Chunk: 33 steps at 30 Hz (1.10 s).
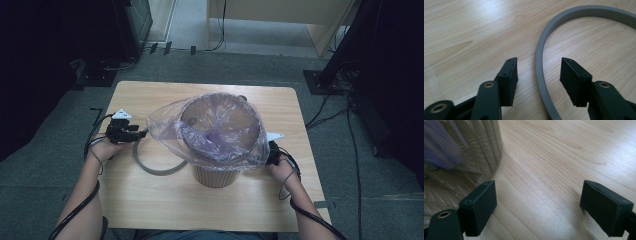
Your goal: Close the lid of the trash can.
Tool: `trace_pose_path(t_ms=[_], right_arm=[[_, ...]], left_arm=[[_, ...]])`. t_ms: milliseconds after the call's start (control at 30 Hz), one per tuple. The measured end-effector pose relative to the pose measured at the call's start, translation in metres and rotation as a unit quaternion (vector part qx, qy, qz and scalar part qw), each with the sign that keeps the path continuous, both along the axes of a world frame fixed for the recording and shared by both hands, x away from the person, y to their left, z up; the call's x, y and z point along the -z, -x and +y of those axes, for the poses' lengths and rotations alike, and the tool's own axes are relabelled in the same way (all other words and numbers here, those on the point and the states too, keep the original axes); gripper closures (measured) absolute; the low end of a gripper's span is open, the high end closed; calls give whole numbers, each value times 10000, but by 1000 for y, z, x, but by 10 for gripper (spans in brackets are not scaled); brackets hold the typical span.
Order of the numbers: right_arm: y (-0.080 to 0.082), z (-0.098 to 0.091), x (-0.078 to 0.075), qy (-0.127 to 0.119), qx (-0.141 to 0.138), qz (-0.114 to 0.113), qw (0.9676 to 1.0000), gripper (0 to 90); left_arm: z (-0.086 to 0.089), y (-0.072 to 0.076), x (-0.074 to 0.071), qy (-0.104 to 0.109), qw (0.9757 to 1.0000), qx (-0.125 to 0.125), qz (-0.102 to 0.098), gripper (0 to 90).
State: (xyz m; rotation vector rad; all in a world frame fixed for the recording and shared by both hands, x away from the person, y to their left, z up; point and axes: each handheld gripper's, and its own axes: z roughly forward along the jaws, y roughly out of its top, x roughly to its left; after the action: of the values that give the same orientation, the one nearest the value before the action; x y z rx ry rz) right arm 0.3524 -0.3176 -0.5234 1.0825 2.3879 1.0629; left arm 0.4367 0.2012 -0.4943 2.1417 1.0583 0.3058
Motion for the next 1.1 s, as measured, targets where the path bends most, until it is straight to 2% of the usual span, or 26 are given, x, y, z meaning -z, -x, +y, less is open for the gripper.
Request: trace_pose_path(t_ms=[200,433,500,600,700,800,867,900,967,1100], right_arm=[[0,0,0,4,18,-2,10000,133],[0,0,0,7,23,-2,10000,133],[0,1,0,8,32,-3,10000,133],[1,1,0,10,48,-5,10000,133],[1,1,0,11,55,-5,10000,133],[1,1,0,10,57,-4,10000,133],[1,1,0,11,57,-4,10000,133],[1,1,0,11,60,-4,10000,133],[1,1,0,12,68,-5,10000,133],[1,1,0,12,85,-3,10000,133]], left_arm=[[-3,0,6,-247,9995,-40,173,512],[-4,2,7,-344,9994,-90,38,507],[-6,4,7,-378,9992,-162,1,508],[-7,8,9,-432,9987,-208,-159,528],[-8,9,10,-397,9985,-329,-180,533],[-9,8,8,-460,9980,-414,-118,545],[-10,7,6,-524,9974,-489,-54,589],[-9,7,6,-548,9973,-494,-18,639],[-10,8,3,-618,9969,-483,88,687],[-13,6,-2,-792,9945,-591,345,757]])
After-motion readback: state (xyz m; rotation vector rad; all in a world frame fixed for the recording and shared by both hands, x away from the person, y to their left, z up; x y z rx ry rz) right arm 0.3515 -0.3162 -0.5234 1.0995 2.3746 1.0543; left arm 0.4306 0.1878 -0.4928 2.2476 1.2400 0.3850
